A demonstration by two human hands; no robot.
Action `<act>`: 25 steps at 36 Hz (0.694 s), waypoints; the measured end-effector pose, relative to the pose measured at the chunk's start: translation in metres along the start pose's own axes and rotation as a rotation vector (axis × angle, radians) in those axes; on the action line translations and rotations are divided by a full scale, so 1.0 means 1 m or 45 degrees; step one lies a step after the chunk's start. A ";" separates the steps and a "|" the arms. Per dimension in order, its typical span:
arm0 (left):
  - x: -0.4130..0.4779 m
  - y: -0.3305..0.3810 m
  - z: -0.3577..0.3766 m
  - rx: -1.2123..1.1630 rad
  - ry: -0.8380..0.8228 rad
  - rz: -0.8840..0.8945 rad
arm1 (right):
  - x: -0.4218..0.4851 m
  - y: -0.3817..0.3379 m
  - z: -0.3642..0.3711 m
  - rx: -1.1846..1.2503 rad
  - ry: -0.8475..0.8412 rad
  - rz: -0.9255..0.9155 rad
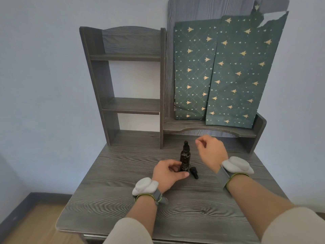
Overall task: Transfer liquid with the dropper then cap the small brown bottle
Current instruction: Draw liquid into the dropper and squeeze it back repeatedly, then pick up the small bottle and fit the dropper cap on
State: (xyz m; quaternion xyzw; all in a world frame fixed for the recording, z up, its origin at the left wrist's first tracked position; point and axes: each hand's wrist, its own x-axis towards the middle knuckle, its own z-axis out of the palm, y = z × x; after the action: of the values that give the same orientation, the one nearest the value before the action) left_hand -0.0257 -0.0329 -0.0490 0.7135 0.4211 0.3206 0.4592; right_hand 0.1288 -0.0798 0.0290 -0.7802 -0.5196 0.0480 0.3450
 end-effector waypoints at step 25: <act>-0.004 0.012 -0.023 -0.267 -0.055 -0.107 | -0.026 0.026 0.010 -0.244 -0.525 0.203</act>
State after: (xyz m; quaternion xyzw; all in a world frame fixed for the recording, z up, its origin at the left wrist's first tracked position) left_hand -0.0433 -0.0300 -0.0293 0.6500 0.4046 0.3278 0.5534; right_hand 0.1328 -0.1020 -0.0014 -0.8216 -0.5180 0.1838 0.1512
